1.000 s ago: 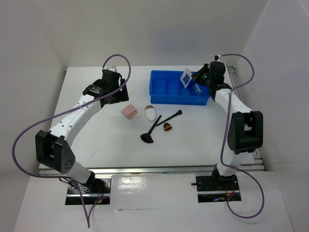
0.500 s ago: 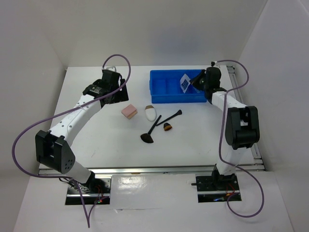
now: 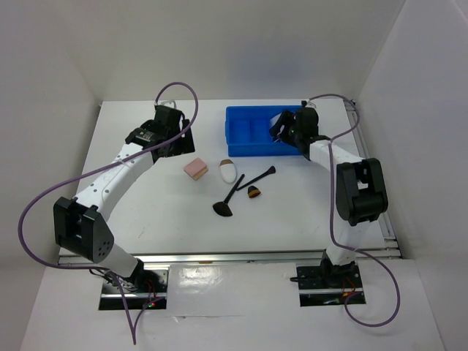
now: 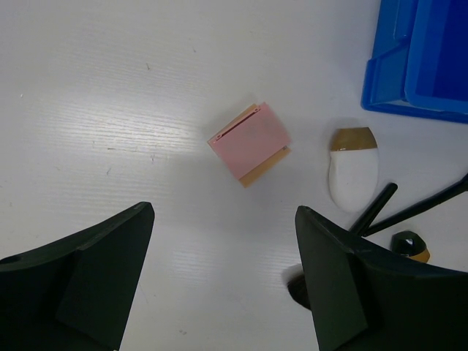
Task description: Organize the makeup
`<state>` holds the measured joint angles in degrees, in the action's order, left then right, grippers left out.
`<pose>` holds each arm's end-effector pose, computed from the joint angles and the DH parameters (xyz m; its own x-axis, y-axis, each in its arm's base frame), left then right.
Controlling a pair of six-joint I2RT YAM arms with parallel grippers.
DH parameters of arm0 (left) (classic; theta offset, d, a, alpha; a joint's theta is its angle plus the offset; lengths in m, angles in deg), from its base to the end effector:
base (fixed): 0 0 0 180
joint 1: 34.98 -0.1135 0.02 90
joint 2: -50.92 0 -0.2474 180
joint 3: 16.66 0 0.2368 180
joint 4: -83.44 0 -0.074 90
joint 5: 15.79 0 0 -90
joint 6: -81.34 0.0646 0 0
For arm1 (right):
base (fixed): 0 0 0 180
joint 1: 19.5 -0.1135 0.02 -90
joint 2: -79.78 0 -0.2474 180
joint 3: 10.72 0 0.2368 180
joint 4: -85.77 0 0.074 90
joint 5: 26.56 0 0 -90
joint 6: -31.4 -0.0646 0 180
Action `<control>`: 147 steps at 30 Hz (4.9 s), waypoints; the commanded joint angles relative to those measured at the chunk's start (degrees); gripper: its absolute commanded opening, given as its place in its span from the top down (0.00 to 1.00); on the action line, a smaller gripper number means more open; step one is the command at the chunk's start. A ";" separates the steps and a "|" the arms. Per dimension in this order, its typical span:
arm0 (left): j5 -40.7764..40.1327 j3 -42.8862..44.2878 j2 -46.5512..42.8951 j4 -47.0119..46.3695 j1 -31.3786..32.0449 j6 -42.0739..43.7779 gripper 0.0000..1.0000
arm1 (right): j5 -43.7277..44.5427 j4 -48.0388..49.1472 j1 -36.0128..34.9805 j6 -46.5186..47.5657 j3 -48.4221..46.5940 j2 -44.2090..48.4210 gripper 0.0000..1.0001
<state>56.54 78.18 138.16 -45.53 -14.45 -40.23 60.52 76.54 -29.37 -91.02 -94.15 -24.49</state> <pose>0.3265 -0.1013 0.2987 -0.6154 -0.3022 -0.7280 -0.2282 0.9523 -0.2024 0.4154 0.0756 0.1996 -0.5318 0.4509 -0.7168 0.0835 0.8702 0.4855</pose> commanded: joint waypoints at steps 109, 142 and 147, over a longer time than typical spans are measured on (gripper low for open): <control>-1.93 -1.15 -4.98 -2.61 0.03 -0.95 0.08 | 16.01 -23.91 0.89 19.77 -24.58 -3.83 0.73; -1.40 -1.06 -3.92 -2.08 0.03 -0.95 0.08 | 18.58 -21.27 -6.20 18.45 -13.99 7.56 0.64; -0.87 -1.67 -4.45 -2.61 0.03 -0.95 0.08 | 10.92 -22.59 -15.41 13.01 -5.70 11.62 0.74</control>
<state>55.12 76.34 134.83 -46.79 -14.42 -40.61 77.00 54.18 -40.45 -74.39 -103.88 -13.98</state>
